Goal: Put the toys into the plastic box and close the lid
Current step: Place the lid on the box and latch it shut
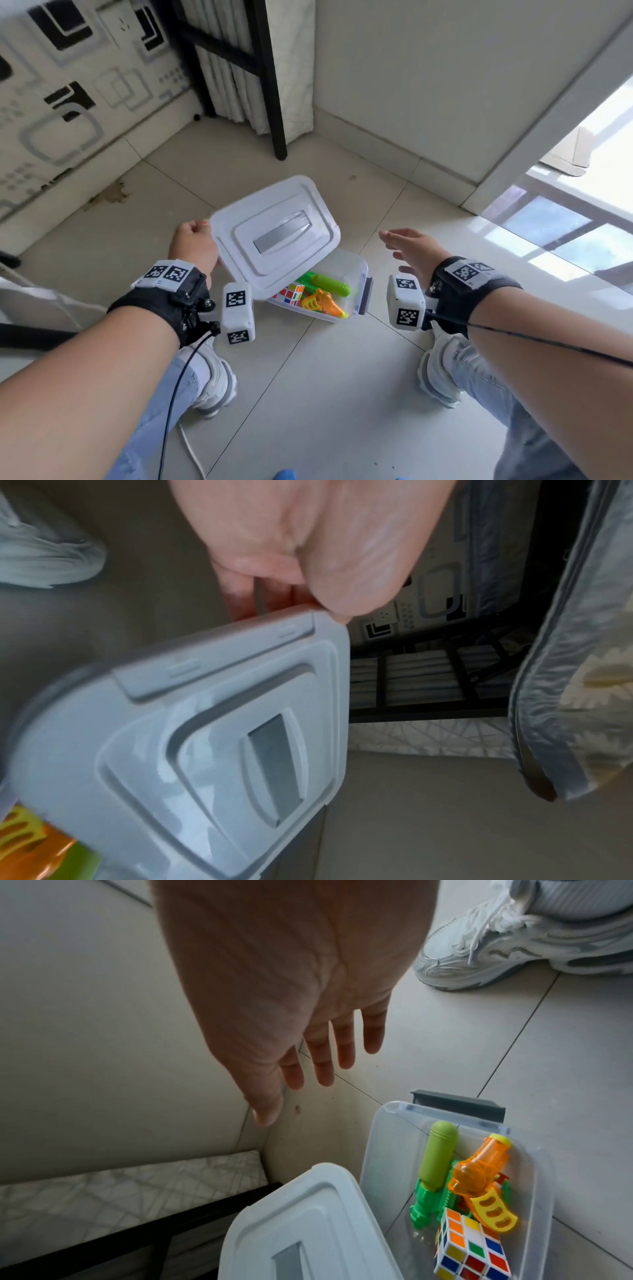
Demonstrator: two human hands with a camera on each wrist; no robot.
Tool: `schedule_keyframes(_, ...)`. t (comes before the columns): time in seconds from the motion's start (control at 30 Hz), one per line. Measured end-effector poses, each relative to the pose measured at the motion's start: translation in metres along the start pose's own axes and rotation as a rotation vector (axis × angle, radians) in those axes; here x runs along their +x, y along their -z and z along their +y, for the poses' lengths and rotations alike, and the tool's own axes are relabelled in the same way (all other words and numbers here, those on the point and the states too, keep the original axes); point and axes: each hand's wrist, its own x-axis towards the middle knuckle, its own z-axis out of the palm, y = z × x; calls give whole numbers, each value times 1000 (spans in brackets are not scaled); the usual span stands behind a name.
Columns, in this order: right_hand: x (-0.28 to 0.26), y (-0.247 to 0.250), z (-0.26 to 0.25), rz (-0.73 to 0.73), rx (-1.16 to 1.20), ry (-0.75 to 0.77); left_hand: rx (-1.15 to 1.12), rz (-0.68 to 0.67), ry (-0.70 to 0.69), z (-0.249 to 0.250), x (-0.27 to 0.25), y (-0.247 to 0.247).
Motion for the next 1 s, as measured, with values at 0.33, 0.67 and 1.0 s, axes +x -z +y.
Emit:
schedule_keyframes(0.33, -14, -3, 9, -48, -37, -17, -124, -147, 133, -14, -14, -2)
schedule_keyframes(0.67, -9, -11, 11, -146, 37, -41, -95, -218, 132, -22, -12, -12)
schedule_keyframes(1.0, -7, -14, 15, -125, 157, -45, -247, -431, 304, -27, -18, -6)
